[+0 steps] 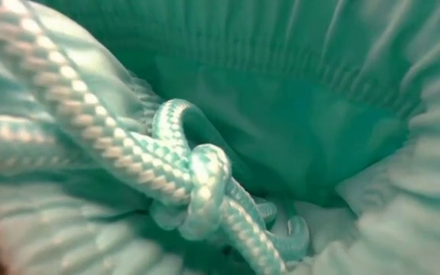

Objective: Sort clothes
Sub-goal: Put the light blue jeans into the blue laundry organizer

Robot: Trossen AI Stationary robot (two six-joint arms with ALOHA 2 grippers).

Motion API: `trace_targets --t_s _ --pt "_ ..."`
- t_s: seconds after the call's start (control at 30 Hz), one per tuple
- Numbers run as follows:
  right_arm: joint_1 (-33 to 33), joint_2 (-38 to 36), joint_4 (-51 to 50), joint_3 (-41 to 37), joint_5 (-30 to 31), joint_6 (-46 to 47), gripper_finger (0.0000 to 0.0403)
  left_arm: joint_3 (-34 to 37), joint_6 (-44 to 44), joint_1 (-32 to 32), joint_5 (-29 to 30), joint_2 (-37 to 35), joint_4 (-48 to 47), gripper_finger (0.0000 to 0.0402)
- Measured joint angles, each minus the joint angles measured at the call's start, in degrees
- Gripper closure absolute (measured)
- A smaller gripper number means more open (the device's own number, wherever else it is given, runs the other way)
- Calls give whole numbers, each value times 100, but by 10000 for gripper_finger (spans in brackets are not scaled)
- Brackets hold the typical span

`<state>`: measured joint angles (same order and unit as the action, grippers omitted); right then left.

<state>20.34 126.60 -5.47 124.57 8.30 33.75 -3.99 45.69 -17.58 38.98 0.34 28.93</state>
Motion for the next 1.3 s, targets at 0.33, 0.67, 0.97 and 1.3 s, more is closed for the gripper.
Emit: trace_targets --t_s 0.33,0.67,0.97,1.3 --pt "-20 30 1000 -2 -262 -336 402 0 -39 0 1 0 0 396" --pt "-13 29 1516 0 -216 -237 402 0 -91 0 69 1 -9 396" --pt "-67 266 1648 4 -131 319 393 0 -165 0 96 2 -9 396" --pt "-85 756 1078 9 -248 749 257 0 -172 0 96 0 -9 396"
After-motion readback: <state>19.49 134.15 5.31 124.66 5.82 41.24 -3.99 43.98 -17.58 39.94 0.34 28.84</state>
